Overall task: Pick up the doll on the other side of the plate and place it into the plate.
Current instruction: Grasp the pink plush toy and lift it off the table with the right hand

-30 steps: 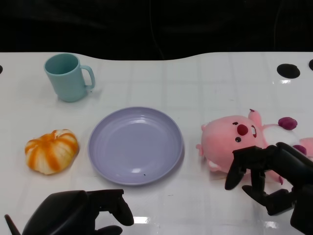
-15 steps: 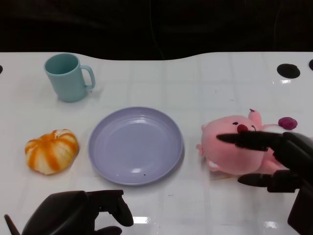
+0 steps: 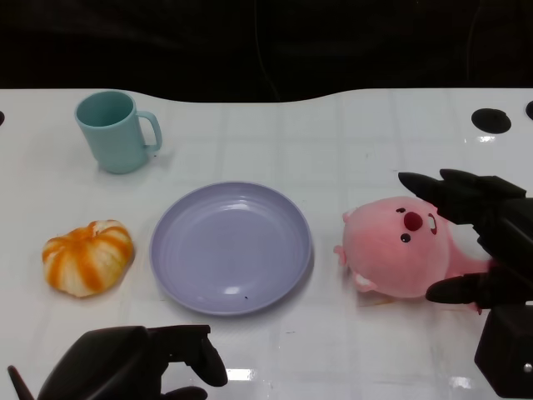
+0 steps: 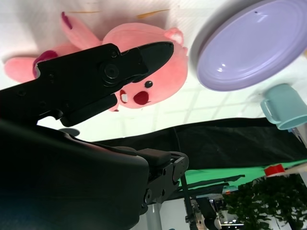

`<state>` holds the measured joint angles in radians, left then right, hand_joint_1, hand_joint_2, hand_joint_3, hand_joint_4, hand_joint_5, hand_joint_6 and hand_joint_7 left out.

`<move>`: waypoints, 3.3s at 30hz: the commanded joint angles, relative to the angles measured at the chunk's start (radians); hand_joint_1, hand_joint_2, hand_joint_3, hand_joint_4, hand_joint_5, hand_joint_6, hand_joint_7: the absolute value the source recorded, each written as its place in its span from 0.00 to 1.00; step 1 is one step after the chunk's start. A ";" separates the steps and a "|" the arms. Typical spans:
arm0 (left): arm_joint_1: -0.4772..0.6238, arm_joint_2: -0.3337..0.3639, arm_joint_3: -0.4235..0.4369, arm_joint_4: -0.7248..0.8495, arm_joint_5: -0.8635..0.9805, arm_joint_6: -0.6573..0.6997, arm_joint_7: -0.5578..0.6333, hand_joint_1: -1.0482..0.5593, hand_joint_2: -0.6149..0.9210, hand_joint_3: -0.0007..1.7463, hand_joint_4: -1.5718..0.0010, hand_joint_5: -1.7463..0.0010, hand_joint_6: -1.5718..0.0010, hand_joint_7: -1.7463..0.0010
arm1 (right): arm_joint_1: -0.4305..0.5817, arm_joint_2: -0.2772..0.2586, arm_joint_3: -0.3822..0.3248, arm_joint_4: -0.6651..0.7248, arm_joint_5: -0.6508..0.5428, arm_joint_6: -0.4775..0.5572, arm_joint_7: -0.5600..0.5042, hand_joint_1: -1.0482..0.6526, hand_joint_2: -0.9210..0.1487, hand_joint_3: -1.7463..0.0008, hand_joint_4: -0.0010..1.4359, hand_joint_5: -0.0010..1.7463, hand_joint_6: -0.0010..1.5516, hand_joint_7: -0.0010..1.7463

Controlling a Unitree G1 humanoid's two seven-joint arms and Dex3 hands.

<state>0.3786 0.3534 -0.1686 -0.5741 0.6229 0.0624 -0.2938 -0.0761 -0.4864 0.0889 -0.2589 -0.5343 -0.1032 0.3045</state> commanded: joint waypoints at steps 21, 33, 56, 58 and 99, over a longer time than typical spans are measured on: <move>0.013 0.007 -0.011 -0.026 0.014 0.014 -0.007 0.46 1.00 0.22 0.61 0.08 0.53 0.51 | -0.321 -0.012 0.185 0.317 -0.140 0.079 0.077 0.17 0.07 1.00 0.01 0.04 0.08 0.01; 0.028 0.007 -0.009 -0.042 0.010 0.013 -0.004 0.47 1.00 0.21 0.60 0.09 0.53 0.51 | -0.498 0.088 0.327 0.721 -0.194 0.050 0.003 0.14 0.02 0.99 0.02 0.06 0.07 0.00; 0.033 0.008 -0.023 -0.073 0.028 0.037 -0.014 0.46 1.00 0.22 0.60 0.10 0.54 0.50 | -0.620 0.228 0.361 1.197 -0.105 -0.099 -0.320 0.46 0.01 0.99 0.58 0.41 0.73 0.08; 0.033 0.008 -0.022 -0.072 0.027 0.037 -0.013 0.46 1.00 0.22 0.60 0.10 0.54 0.50 | -0.624 0.228 0.363 1.201 -0.099 -0.109 -0.330 0.49 0.01 0.96 0.61 0.47 0.77 0.11; 0.047 0.010 -0.023 -0.058 0.030 0.006 0.008 0.47 1.00 0.21 0.58 0.11 0.54 0.49 | -0.599 0.228 0.253 1.051 -0.041 -0.383 -0.668 0.53 0.54 0.21 0.67 1.00 0.48 1.00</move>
<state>0.4238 0.3549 -0.1933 -0.6389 0.6453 0.0774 -0.2934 -0.6544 -0.2600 0.3603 0.8147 -0.5923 -0.4776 -0.3620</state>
